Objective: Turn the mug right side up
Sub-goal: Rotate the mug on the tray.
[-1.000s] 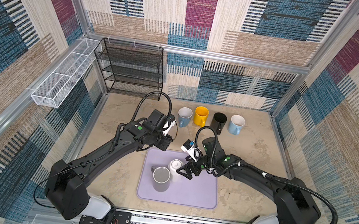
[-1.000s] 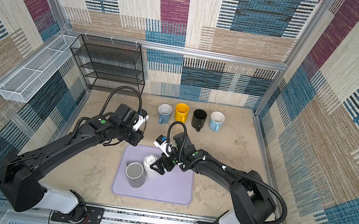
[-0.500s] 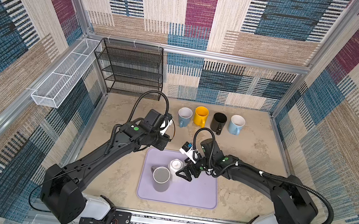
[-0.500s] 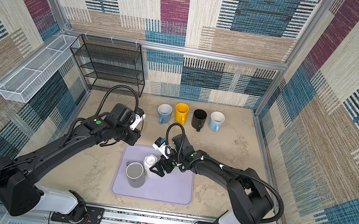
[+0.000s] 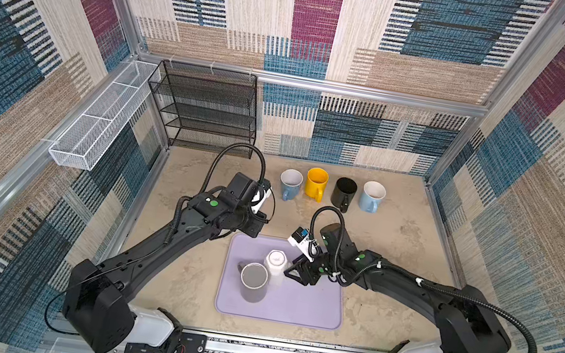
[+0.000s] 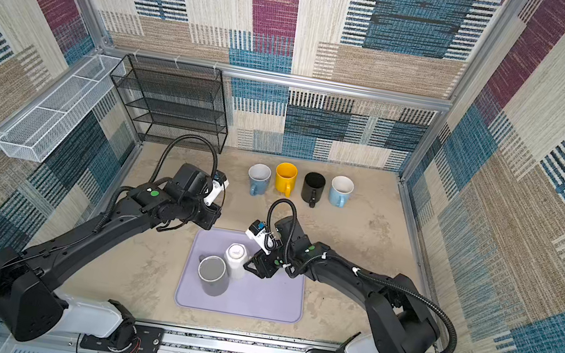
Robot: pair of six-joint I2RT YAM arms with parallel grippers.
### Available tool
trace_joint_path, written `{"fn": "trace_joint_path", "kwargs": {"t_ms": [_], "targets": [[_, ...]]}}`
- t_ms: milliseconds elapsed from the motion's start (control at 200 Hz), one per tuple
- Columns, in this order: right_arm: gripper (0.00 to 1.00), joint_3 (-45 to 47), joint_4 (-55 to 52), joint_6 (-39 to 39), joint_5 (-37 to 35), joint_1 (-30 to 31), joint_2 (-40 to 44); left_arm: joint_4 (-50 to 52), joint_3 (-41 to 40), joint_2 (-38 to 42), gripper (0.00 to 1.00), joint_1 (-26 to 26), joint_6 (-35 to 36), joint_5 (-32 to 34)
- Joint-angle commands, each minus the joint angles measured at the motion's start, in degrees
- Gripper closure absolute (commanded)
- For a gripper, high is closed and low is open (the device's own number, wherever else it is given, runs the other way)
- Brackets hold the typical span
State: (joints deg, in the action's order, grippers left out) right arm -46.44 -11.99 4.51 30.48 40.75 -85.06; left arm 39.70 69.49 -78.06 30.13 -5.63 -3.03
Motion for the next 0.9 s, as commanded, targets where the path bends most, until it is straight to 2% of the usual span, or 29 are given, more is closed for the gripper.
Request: {"fn": "trace_joint_path", "kwargs": {"t_ms": [0, 90, 150, 260, 531, 701, 892], "targets": [[0.49, 0.05, -0.75, -1.26, 0.55, 0.18, 0.33, -0.34, -0.06, 0.17, 0.87, 0.01, 1.08, 0.04], [0.52, -0.22, -1.51, -1.19, 0.17, 0.37, 0.16, -0.47, -0.32, 0.34, 0.87, -0.04, 1.0, 0.02], [0.59, -0.46, -2.0, -1.12, -0.13, 0.62, 0.07, -0.72, -0.45, 0.43, 0.87, -0.01, 0.89, 0.07], [0.61, -1.23, -2.66, -1.49, -1.52, 1.14, -0.35, -1.02, -0.65, 0.54, 0.87, -0.02, 0.75, 0.25], [0.58, -3.77, -5.84, -2.1, -9.42, 4.1, -1.72, -1.74, -1.55, 0.67, 0.87, -0.16, 0.04, 0.78], [0.59, -6.38, -9.71, -1.42, -14.0, 6.14, -3.82, -1.13, -1.64, 0.66, 0.87, -3.59, -4.11, 1.71], [0.6, -9.93, -13.85, -0.07, -17.75, 7.69, -6.85, -2.0, -3.02, 2.37, 0.87, -5.43, -4.64, 0.83]]}}
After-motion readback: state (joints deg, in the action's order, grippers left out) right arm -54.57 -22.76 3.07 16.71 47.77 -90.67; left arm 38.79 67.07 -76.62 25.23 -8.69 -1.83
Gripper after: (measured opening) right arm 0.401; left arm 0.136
